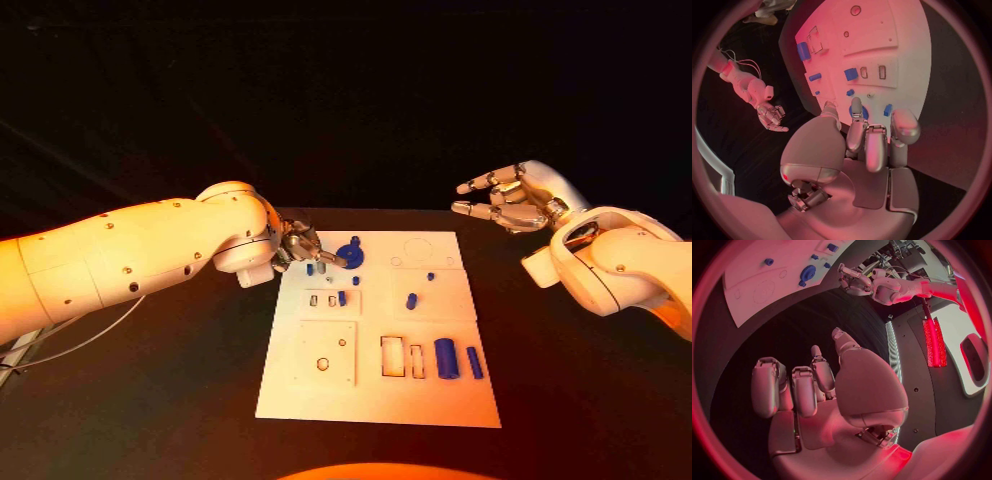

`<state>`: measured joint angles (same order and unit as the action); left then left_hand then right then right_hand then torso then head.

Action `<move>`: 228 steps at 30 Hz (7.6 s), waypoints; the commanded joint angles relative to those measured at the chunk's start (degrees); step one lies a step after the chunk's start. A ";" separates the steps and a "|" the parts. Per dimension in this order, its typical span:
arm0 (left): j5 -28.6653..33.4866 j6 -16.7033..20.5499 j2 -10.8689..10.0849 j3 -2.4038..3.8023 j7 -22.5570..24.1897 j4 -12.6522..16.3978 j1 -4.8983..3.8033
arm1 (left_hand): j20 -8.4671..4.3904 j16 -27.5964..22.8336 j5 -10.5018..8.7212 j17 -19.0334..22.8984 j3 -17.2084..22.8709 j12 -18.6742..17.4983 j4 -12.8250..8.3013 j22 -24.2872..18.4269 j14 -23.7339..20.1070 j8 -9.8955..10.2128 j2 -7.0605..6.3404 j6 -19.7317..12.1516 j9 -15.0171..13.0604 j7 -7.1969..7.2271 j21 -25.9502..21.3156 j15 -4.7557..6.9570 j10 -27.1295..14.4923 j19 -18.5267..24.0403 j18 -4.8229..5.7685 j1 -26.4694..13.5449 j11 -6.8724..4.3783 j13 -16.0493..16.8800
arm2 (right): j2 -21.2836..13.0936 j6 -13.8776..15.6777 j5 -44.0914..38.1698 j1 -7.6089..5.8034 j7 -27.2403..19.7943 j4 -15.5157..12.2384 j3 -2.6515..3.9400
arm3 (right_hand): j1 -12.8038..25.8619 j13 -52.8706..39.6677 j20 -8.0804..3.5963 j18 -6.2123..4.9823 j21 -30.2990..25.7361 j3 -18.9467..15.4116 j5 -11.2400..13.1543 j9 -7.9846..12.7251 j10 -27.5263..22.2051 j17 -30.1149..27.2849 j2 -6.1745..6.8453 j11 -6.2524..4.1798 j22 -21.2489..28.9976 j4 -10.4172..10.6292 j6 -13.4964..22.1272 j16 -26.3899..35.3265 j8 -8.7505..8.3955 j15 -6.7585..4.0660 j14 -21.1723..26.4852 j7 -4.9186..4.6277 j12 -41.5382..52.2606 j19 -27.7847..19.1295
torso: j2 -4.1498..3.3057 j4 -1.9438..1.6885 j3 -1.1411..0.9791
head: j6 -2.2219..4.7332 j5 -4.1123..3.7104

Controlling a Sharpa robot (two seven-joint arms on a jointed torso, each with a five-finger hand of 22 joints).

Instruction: Assemble the parts on the task board

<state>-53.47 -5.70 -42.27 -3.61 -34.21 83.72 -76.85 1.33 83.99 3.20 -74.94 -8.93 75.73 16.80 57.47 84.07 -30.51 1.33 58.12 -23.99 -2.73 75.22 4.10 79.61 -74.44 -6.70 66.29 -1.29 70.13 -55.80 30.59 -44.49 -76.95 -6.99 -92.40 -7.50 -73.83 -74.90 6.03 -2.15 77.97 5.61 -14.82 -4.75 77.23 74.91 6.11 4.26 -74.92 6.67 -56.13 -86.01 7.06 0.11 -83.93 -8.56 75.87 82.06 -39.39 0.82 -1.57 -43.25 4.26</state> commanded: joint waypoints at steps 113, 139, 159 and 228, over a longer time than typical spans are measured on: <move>0.52 -10.04 7.72 -2.82 -3.33 -5.63 0.75 | 0.34 0.11 -0.14 -5.64 4.94 -1.13 -0.09 2.06 3.52 -2.93 4.19 -4.16 -5.39 -0.25 1.88 0.29 -1.61 0.67 0.70 6.58 0.25 -1.03 | 1.72 -2.04 -1.11 0.06 1.96 2.53 -0.01 | -0.04 0.75 -0.38 -1.51 -2.19 -1.64 -3.76 -0.04 -0.72 6.91 -0.37 -0.58 -5.36 0.31 0.25 1.20 0.92 -0.63 -3.96 0.09 -0.81 -0.78 | -0.42 -0.05 0.09 | -1.06 -0.12; 0.13 -9.21 7.79 -2.80 -3.40 -5.97 0.74 | 0.35 0.11 -0.09 -5.69 5.99 -1.24 -0.19 2.45 3.54 -3.15 2.95 -3.95 -6.18 -0.06 2.14 0.38 -1.58 0.62 0.73 3.11 0.10 -1.24 | 1.96 -2.47 -1.60 0.22 2.17 2.67 -0.04 | -0.01 0.84 -0.38 -1.53 -2.27 -1.71 -3.83 -0.03 -0.79 6.78 -0.33 -0.57 -5.31 0.33 0.28 1.29 0.93 -0.63 -3.93 0.08 -0.89 -0.81 | -0.42 -0.06 0.11 | -1.11 -0.26; 2.01 -8.65 7.85 -2.80 -3.19 -5.90 0.74 | 0.09 0.04 -0.02 -5.70 17.58 -2.67 -2.49 2.47 3.53 -2.32 2.86 -5.37 -6.93 0.31 2.16 0.80 -2.65 0.88 0.70 12.04 -0.30 -2.63 | 1.93 -3.01 -1.88 0.31 2.58 2.73 -0.07 | -0.03 0.67 -0.39 -1.51 -2.22 -1.76 -3.95 -0.04 -0.63 6.86 -0.38 -0.58 -5.36 0.36 0.27 1.25 0.99 -0.64 -3.96 0.09 -0.72 -0.76 | -0.38 -0.02 0.12 | -1.23 -0.27; -10.80 -3.06 2.56 -2.67 -2.72 2.33 2.95 | 0.13 0.08 -0.13 -5.95 54.81 -3.14 -11.65 4.80 3.61 -5.34 -10.04 -5.28 -11.57 0.17 3.36 0.79 -0.98 -0.23 1.07 4.03 -0.36 -2.82 | 1.78 -2.95 -1.94 0.66 2.36 3.01 -0.18 | 0.25 0.76 -0.42 -1.55 -2.46 -2.09 -4.56 -0.07 -0.60 6.70 -0.65 -0.62 -5.25 0.73 0.19 1.39 1.25 -0.67 -3.93 0.14 -0.74 -0.80 | -0.16 -0.41 -0.11 | -2.33 -0.17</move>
<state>-63.19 -7.05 -39.91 -6.28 -36.93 86.12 -73.93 1.53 83.98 3.09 -74.91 35.32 72.36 15.29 62.22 83.97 -35.62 -8.84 52.74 -35.52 -3.05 78.33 4.39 78.20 -74.24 -6.72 70.73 -1.73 67.23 -54.05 27.92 -45.90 -76.32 -4.44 -89.31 -7.69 -73.53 -74.21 5.63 -3.03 75.88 3.87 -19.20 -4.73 76.62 74.92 5.81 3.65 -74.93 7.44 -56.13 -84.90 7.96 -0.11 -84.14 -8.56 75.20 81.66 -39.56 0.39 -1.68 -45.55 4.09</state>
